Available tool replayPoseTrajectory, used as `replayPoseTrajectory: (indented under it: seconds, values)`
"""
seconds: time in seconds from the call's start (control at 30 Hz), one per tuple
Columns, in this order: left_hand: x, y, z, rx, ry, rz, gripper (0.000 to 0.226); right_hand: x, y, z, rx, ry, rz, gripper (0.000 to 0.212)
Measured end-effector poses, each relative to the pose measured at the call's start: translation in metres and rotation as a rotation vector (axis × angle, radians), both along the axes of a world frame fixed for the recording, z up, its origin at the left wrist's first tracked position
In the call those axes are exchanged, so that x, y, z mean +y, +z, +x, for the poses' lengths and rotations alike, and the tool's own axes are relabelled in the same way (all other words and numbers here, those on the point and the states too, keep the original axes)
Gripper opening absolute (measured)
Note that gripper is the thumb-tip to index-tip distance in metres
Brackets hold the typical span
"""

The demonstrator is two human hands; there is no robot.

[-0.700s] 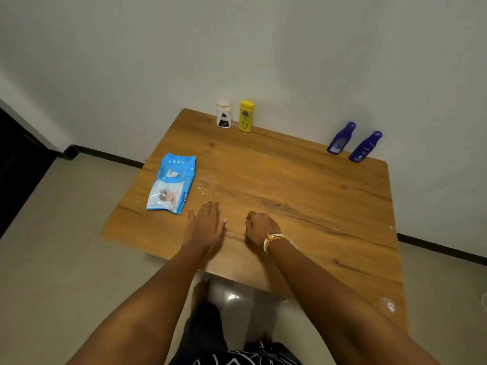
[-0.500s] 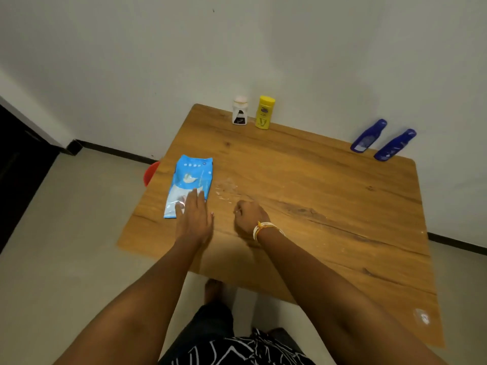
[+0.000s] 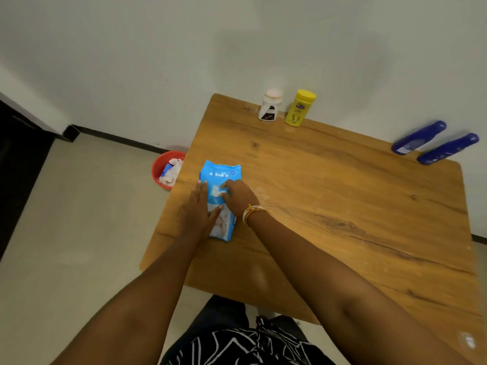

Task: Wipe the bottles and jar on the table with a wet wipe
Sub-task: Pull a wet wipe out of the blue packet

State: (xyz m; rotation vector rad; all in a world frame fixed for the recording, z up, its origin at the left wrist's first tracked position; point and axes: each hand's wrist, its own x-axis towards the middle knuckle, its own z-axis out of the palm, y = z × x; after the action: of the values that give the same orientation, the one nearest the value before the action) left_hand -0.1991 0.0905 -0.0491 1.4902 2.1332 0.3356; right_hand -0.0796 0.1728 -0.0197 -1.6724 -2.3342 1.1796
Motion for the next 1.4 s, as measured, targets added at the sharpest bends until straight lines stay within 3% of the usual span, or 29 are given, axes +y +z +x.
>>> replayPoseTrajectory:
  seconds: [0.13, 0.23, 0.43, 0.57, 0.67, 0.73, 0.97, 1.1, 1.2, 1.3, 1.4]
  values:
    - [0.006, -0.013, -0.006, 0.020, -0.034, -0.052, 0.080, 0.014, -0.008, -0.007, -0.086, 0.101, -0.004, 0.024]
    - [0.004, -0.017, -0.004, 0.025, -0.017, -0.052, 0.082, 0.018, -0.011, -0.008, -0.032, 0.088, 0.004, 0.015]
    - [0.003, -0.018, -0.003, 0.104, -0.029, -0.095, 0.083, 0.012, -0.006, 0.005, 0.339, -0.240, -0.086, 0.016]
    - [0.003, -0.018, -0.001, 0.118, -0.046, -0.101, 0.083, 0.014, 0.009, 0.010, 0.740, -0.652, -0.401, 0.031]
    - [0.003, -0.017, -0.002, 0.126, -0.048, -0.104, 0.084, 0.019, 0.019, 0.014, 0.855, -0.829, -0.625, 0.017]
    - [0.003, -0.015, -0.001, 0.125, -0.051, -0.099, 0.084, 0.022, 0.022, 0.018, 0.931, -0.909, -0.738, 0.020]
    - [0.004, -0.003, 0.000, 0.112, -0.052, -0.060, 0.073, 0.020, 0.029, 0.026, 1.059, -1.060, -0.793, 0.029]
    - [0.009, 0.017, 0.012, -0.069, 0.055, 0.290, 0.040, 0.011, 0.029, 0.036, 1.110, -1.124, -0.728, 0.023]
    - [0.020, 0.034, 0.029, -0.133, -0.065, 0.459, 0.021, 0.001, 0.033, 0.052, 1.058, -1.116, -0.699, 0.014]
    - [0.036, 0.051, 0.059, -0.417, -0.098, 0.315, 0.018, -0.007, 0.037, 0.080, 1.066, -1.102, -0.674, 0.007]
    - [0.054, 0.069, 0.097, -0.823, 0.096, 0.026, 0.021, -0.013, 0.042, 0.113, 1.102, -1.121, -0.593, 0.004]
